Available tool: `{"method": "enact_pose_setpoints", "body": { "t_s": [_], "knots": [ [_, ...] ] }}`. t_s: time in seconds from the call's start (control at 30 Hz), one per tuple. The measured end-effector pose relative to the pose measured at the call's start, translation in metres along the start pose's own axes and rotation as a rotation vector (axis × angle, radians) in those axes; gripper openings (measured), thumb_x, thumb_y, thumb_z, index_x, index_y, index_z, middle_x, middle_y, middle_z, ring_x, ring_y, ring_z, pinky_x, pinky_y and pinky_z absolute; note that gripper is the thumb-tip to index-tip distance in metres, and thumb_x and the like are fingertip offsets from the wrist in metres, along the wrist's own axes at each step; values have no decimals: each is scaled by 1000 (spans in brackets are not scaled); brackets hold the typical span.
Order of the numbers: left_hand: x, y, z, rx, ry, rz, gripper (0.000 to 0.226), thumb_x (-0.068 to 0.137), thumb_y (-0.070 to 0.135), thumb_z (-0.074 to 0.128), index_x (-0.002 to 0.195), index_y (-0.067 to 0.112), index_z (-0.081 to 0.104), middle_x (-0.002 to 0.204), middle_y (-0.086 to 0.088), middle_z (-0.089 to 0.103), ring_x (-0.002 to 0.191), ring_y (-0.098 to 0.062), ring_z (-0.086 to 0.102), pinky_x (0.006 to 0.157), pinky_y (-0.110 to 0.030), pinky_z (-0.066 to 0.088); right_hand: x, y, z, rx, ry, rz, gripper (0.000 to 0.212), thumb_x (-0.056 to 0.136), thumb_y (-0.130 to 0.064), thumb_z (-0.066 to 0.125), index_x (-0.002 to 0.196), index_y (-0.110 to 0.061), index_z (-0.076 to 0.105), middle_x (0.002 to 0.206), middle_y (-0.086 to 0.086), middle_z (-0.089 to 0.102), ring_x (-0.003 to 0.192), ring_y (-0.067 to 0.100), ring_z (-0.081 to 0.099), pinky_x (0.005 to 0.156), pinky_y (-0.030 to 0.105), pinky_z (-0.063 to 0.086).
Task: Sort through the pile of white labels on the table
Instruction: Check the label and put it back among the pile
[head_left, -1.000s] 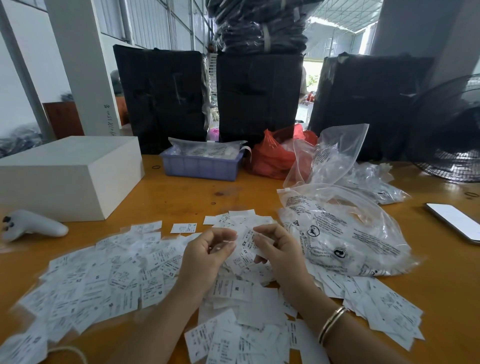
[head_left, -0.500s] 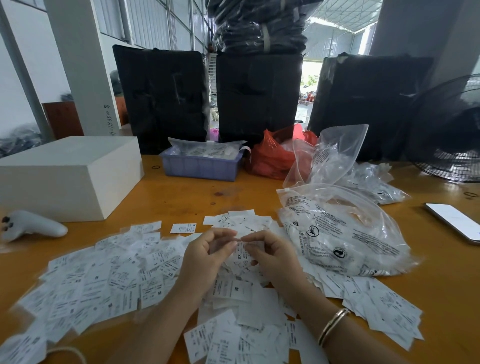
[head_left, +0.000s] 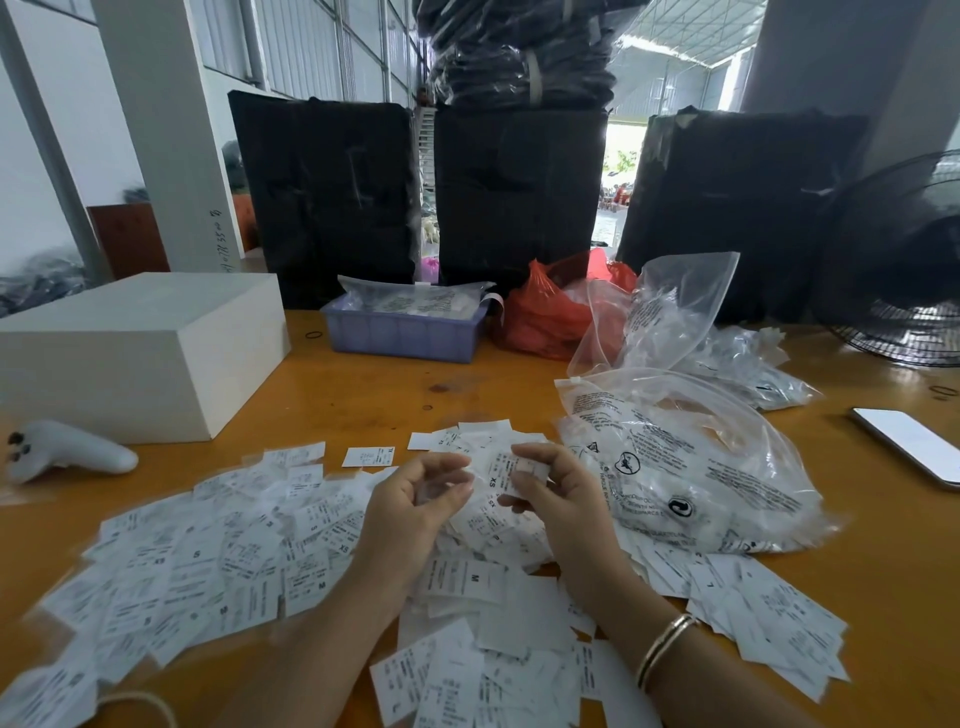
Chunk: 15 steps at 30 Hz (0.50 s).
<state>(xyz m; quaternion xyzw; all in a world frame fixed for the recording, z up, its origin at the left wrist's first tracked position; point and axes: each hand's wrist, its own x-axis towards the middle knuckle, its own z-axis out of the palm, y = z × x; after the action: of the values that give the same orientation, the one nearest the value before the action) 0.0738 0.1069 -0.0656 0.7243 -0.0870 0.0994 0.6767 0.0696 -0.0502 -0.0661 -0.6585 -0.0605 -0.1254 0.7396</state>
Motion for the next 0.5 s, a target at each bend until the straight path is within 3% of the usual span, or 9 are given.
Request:
{"method": "enact_pose_setpoints", "body": {
  "t_s": [0.13, 0.33, 0.5],
  "knots": [
    [0, 0, 0, 15, 10, -6, 19, 82, 16, 71, 92, 32, 68, 87, 22, 70, 84, 9, 63, 61, 0, 44, 0, 0, 0, 74, -53, 36, 25, 88, 1, 60, 105, -17, 64, 108, 5, 61, 77, 21, 71, 67, 20, 53],
    [1, 2, 0, 32, 65, -18, 16, 83, 21, 70, 93, 33, 67, 88, 25, 69, 84, 10, 62, 59, -7, 47, -3, -3, 2, 62, -100, 33, 27, 88, 3, 59, 101, -20, 65, 107, 0, 62, 76, 19, 72, 66, 19, 53],
    [0, 4, -1, 17, 80, -24, 15, 86, 23, 68, 95, 34, 65, 90, 25, 69, 83, 10, 62, 60, -9, 45, -7, -5, 5, -133, -133, 66, 25, 90, -7, 61, 98, -31, 62, 104, -14, 63, 76, 11, 71, 42, 20, 48]
  ]
}}
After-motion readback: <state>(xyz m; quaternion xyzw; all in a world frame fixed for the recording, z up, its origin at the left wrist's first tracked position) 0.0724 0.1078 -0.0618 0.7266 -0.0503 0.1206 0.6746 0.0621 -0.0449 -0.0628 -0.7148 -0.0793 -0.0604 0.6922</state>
